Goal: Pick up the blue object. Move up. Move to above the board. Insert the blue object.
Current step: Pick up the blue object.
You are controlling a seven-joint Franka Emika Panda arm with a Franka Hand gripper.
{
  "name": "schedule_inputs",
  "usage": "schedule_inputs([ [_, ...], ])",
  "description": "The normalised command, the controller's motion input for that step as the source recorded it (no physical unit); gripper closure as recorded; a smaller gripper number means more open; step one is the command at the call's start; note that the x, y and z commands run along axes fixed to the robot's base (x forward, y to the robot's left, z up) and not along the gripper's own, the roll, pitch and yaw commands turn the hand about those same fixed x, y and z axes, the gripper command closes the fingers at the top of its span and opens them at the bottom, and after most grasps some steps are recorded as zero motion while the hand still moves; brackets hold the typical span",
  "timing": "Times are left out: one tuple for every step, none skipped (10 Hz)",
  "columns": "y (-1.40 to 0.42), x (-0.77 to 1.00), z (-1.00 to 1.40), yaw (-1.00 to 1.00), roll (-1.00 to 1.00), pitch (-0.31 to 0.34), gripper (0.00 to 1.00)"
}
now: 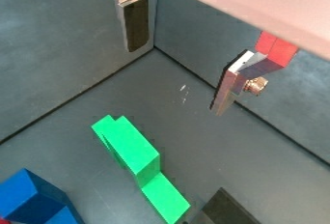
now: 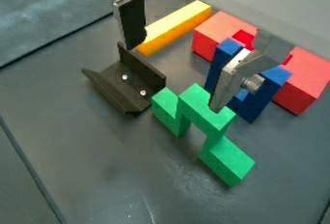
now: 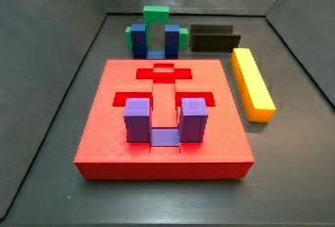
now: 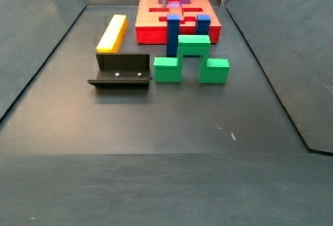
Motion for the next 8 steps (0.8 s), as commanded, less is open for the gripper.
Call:
schedule_inputs([
  [-0.39, -0.08, -0.20, 0.00, 0.13, 0.000, 0.00],
  [-0.93, -0.14, -0.45, 0.00, 0.31, 0.000, 0.00],
  [-1.00, -0.05, -0.54, 0.00, 0.23, 0.000, 0.00],
  [-1.00, -0.05, -0.56, 0.00, 0.20, 0.000, 0.00],
  [-1.00, -0.11, -0.61, 0.00, 0.22, 0.000, 0.00],
  [-1.00, -0.21, -0.63, 0.00, 0.24, 0.000, 0.00],
  [-0.91, -0.51, -0.51, 0.00, 0.24, -0.003, 0.00],
  [-0.37, -0.95, -0.01, -0.11, 0.22, 0.000, 0.00],
])
